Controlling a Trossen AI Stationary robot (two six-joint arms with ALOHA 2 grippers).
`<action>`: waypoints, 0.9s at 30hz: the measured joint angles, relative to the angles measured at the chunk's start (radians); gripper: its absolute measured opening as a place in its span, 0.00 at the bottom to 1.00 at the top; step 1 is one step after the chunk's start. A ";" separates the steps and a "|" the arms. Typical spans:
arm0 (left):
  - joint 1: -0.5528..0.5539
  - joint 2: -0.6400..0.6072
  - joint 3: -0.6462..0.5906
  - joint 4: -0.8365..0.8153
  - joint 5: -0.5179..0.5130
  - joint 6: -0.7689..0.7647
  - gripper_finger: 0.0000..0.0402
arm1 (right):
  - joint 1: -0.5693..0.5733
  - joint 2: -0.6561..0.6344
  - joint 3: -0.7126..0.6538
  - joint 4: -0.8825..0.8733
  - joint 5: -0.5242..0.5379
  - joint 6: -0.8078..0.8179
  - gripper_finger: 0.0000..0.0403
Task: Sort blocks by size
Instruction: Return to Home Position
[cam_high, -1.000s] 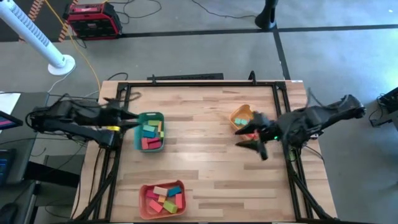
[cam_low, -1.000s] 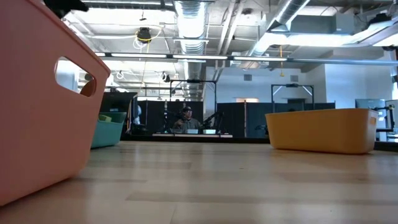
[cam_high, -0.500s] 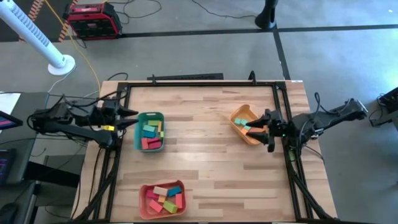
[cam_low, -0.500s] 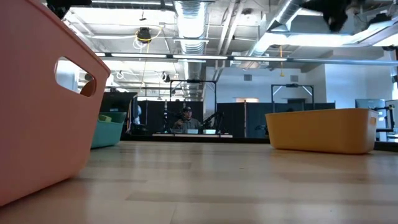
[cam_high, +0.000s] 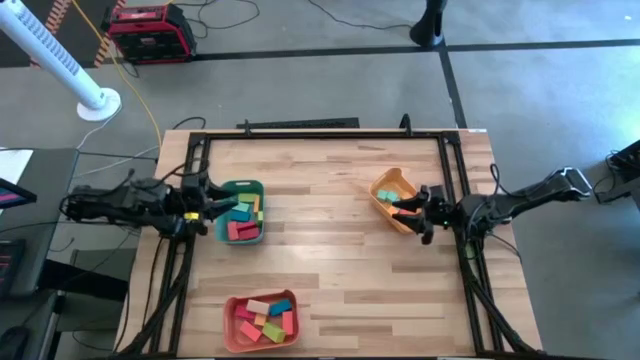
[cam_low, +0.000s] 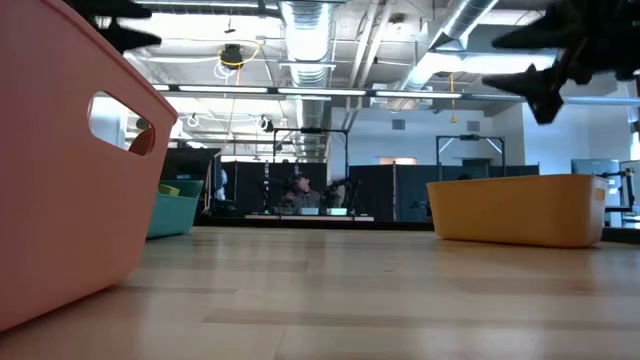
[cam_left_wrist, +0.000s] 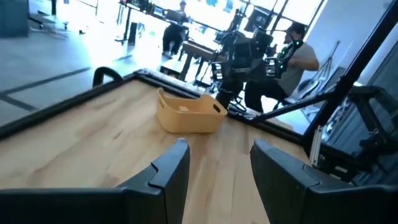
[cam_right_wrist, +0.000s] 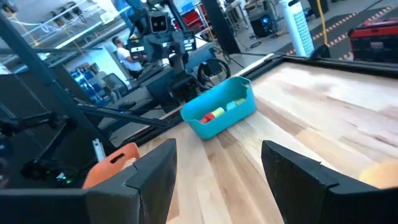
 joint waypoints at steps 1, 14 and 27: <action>0.000 -0.022 -0.033 0.013 0.000 -0.011 0.40 | -0.005 -0.006 -0.017 0.009 0.000 0.006 0.65; -0.001 -0.200 -0.369 0.200 0.031 -0.074 0.40 | -0.069 -0.055 -0.187 0.114 0.005 -0.019 0.65; 0.000 -0.199 -0.444 0.350 0.070 0.050 0.40 | -0.187 -0.078 -0.187 0.101 0.005 -0.111 0.65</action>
